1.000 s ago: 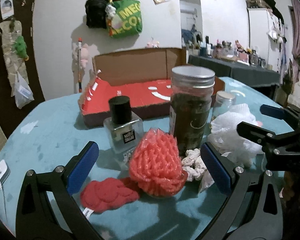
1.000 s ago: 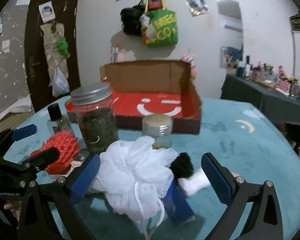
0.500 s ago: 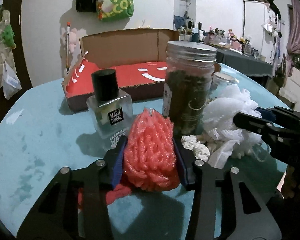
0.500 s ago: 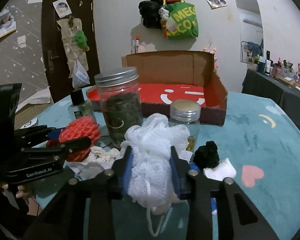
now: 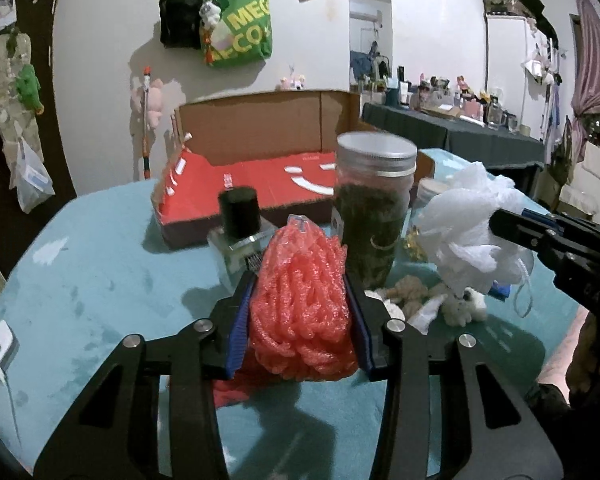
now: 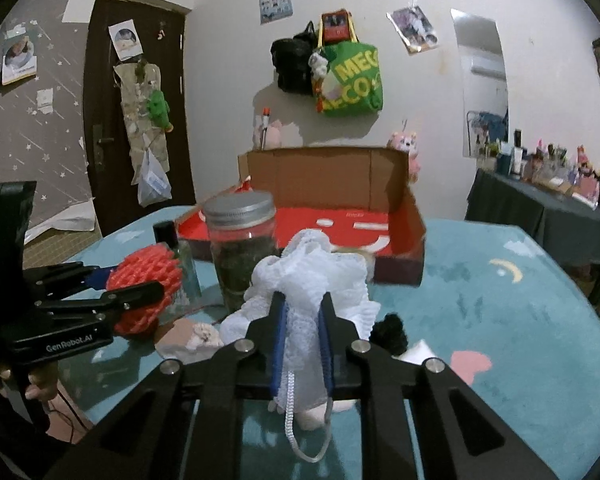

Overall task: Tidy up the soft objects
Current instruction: 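Carry both poufs into the red-lined cardboard box and lower them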

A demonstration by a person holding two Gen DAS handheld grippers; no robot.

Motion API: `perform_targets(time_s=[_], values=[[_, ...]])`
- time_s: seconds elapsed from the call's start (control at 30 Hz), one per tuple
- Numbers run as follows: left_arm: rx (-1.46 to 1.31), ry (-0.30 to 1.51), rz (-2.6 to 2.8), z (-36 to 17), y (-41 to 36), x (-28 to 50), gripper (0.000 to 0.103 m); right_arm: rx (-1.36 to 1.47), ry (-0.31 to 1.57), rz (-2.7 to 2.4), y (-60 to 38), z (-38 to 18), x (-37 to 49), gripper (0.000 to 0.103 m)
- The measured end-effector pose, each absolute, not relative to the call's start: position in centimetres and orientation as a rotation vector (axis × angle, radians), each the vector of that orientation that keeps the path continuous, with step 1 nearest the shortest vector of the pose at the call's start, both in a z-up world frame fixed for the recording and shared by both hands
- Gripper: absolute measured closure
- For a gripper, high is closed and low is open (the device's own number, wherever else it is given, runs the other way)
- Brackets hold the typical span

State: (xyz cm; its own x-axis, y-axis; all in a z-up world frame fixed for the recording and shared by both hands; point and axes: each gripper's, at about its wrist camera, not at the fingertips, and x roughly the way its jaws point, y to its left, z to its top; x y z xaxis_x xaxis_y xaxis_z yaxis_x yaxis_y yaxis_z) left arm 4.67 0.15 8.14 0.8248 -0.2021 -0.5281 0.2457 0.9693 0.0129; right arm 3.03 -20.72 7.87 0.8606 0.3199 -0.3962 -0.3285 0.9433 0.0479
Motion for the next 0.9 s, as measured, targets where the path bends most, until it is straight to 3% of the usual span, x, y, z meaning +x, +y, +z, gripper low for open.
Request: perform_targets(time_s=[0.53, 0.9], values=[[0.091, 0.411, -0.203, 14.5, 1.8, 5.2, 0.063, -0.043, 0.288, 0.326, -21.5, 13.0, 4.6, 0.088], [0.084, 0.508, -0.295, 16.4, 2.6, 11.5, 0.063, -0.088, 0.366, 0.397, -20.6, 14.6, 9.8, 0.087]])
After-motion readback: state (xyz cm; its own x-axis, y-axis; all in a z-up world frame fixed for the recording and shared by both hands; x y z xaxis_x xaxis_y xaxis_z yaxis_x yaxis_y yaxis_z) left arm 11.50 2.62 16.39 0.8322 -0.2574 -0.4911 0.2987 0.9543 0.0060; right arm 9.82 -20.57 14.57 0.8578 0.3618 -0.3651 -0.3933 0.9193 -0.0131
